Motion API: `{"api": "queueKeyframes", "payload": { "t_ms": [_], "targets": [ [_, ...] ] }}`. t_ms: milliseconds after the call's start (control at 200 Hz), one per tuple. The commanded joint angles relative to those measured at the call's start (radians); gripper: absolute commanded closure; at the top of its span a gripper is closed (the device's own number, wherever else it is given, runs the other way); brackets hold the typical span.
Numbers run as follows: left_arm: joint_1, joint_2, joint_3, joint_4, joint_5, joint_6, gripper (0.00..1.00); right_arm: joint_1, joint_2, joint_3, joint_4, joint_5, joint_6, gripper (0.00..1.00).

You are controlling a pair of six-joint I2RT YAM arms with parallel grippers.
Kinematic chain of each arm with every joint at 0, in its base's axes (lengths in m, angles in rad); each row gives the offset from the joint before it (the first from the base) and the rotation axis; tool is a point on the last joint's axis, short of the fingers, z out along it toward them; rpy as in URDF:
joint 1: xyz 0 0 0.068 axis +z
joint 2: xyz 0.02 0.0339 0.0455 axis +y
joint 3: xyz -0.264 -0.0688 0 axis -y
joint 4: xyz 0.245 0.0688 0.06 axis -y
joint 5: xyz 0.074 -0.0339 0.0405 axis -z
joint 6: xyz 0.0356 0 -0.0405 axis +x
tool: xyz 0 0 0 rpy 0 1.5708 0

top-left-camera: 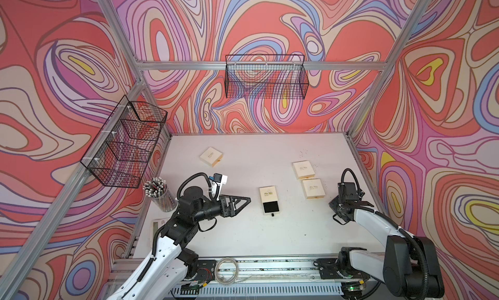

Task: Take out the earrings from the drawer-style jewelry box
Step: Place the earring at the center of the board.

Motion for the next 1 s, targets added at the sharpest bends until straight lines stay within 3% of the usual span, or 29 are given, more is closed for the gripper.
{"api": "queueKeyframes", "payload": {
  "t_ms": [0,997],
  "targets": [
    [0.002,-0.013,-0.002,0.007,-0.002,0.001,0.0,-0.007,0.017,0.001,0.003,-0.001,0.007,0.95],
    [0.016,-0.02,-0.008,0.019,0.0,-0.011,0.0,-0.009,0.06,0.011,0.017,-0.025,-0.004,0.87]
  ]
}}
